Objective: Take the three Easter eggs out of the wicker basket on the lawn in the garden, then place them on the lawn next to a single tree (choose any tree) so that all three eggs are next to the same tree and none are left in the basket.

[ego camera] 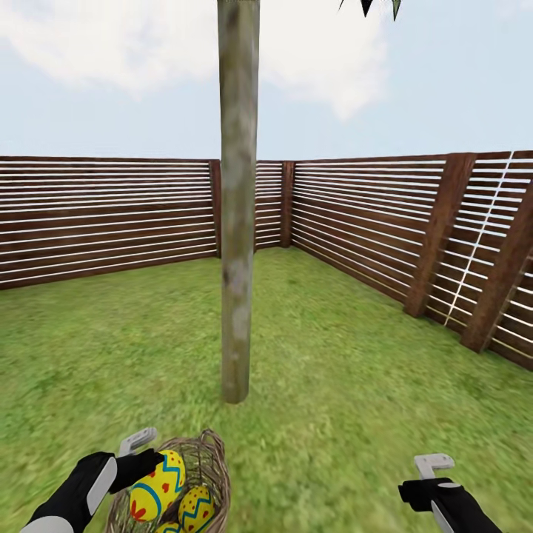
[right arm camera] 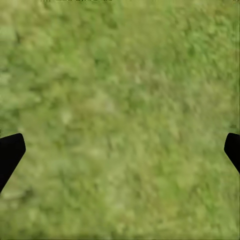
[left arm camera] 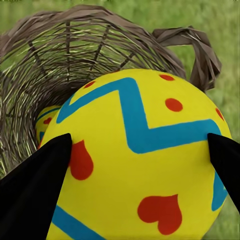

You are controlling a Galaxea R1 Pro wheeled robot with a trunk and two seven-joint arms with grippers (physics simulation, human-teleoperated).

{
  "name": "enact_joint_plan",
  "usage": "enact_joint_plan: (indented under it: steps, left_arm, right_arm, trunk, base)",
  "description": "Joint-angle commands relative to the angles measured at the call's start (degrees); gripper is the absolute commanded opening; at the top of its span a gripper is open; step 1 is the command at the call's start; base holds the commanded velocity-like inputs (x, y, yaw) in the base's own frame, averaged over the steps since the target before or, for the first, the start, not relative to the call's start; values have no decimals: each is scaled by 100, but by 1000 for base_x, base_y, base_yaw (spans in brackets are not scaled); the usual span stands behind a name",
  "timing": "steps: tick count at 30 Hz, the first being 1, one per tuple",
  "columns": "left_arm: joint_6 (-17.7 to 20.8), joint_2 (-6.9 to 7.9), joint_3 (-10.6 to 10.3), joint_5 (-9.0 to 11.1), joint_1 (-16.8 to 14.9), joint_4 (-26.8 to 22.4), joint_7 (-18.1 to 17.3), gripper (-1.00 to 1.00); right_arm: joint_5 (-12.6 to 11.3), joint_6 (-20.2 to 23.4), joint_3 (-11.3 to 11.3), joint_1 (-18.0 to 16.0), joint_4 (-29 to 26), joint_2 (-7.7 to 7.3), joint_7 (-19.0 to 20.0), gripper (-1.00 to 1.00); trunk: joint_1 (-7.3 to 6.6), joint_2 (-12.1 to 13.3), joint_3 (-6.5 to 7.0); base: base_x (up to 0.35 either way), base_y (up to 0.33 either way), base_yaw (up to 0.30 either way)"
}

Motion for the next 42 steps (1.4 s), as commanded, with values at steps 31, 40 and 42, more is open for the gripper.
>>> enact_joint_plan:
  steps: [31, 40, 42]
  left_arm:
    - [31, 7, 30, 5, -4, -14, -34, -100]
    - [30, -12, 22, 5, -4, -6, -37, -100]
    - [30, -21, 26, 5, -4, -6, -38, -100]
  right_arm:
    - [-39, 28, 34, -3, -8, -3, -23, 100]
    - [-39, 28, 34, 0, -8, 2, -23, 100]
    - [-36, 25, 34, -4, 63, 1, -23, 100]
  trunk:
    - [-594, 1081, 479]
    - [-594, 1081, 479]
    - [-594, 1081, 479]
  base:
    - [0, 3, 0]
    - [0, 309, 0]
    - [-66, 337, 0]
